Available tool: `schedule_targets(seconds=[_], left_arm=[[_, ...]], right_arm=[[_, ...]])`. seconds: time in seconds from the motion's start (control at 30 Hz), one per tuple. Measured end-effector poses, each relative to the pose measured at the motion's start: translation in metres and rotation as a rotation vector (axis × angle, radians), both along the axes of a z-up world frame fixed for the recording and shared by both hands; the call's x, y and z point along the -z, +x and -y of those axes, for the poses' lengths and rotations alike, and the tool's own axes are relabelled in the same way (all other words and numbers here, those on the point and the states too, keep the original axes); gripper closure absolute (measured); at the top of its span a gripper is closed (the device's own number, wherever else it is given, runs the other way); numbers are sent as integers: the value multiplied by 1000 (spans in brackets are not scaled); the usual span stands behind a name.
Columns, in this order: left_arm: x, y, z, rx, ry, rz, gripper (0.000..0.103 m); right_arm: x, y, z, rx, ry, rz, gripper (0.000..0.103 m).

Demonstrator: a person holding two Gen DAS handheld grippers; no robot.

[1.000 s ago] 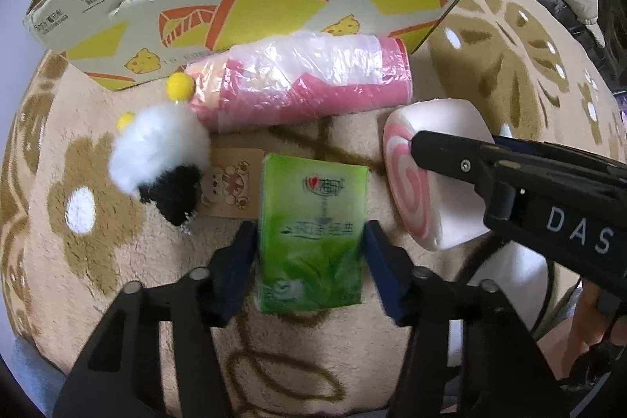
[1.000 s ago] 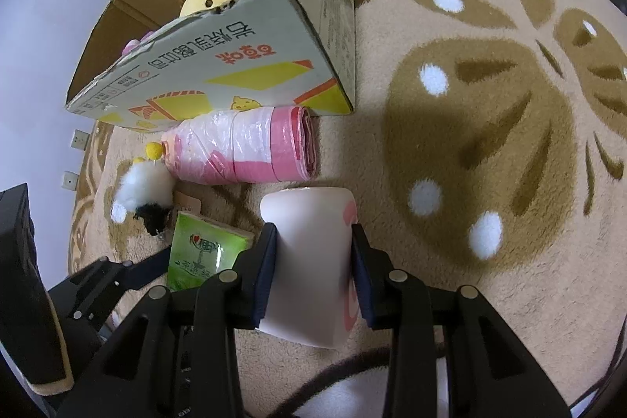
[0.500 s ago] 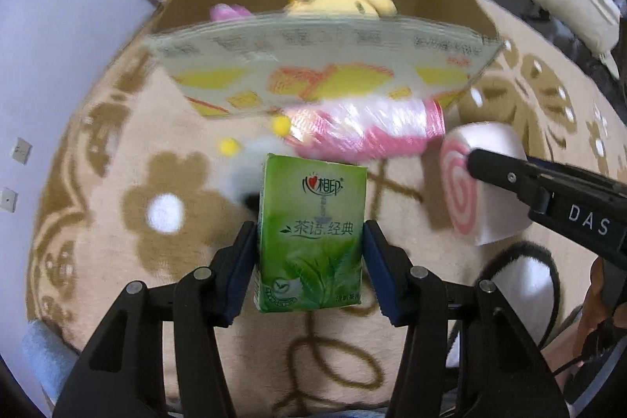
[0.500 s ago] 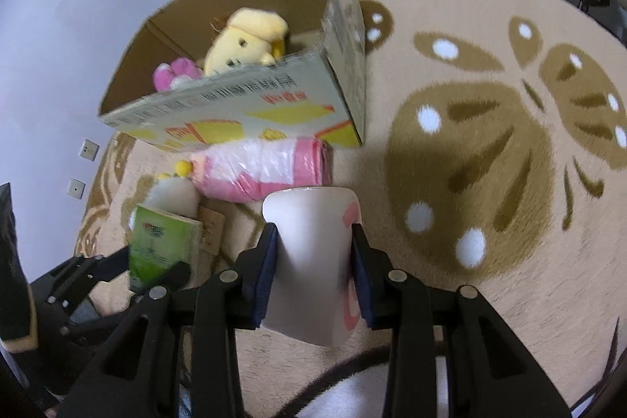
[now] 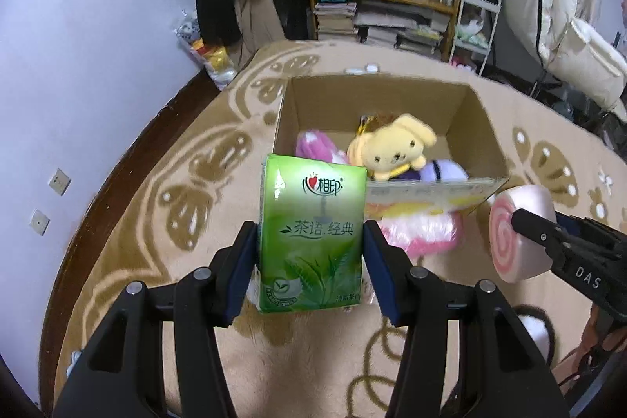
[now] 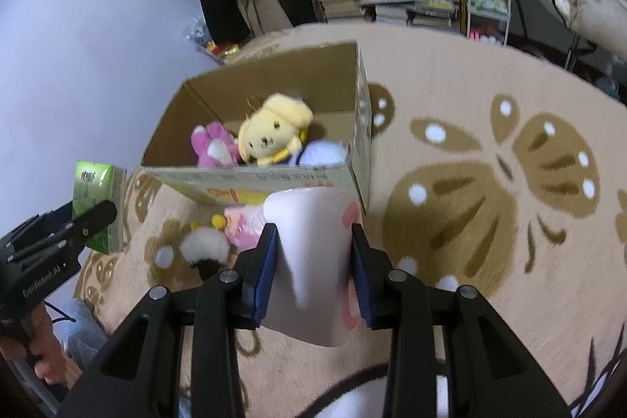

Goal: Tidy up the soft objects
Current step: 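Lift the tissue pack with the left tool while the right tool lifts the cushion over the box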

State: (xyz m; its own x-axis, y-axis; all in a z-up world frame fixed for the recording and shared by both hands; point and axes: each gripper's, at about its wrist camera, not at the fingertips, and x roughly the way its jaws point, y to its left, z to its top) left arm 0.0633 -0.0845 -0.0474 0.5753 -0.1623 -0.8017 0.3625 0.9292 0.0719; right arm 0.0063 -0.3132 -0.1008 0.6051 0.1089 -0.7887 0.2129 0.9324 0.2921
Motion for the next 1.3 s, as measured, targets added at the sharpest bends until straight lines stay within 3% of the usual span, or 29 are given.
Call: schedule_targets(seconds=[0.3, 0.5, 0.9, 1.3], left_arm=[[-16, 17, 9, 16, -10, 90, 51], [-16, 34, 11, -7, 9, 143, 51], [-8, 72, 14, -28, -5, 185, 51], [7, 84, 25, 33, -80, 156, 50]], right_arm=[[-38, 16, -10, -31, -115, 137, 66], [-51, 33, -19, -57, -123, 218, 66], [-39, 75, -22, -74, -269, 279, 66], [-17, 89, -20, -97, -260, 310, 65]])
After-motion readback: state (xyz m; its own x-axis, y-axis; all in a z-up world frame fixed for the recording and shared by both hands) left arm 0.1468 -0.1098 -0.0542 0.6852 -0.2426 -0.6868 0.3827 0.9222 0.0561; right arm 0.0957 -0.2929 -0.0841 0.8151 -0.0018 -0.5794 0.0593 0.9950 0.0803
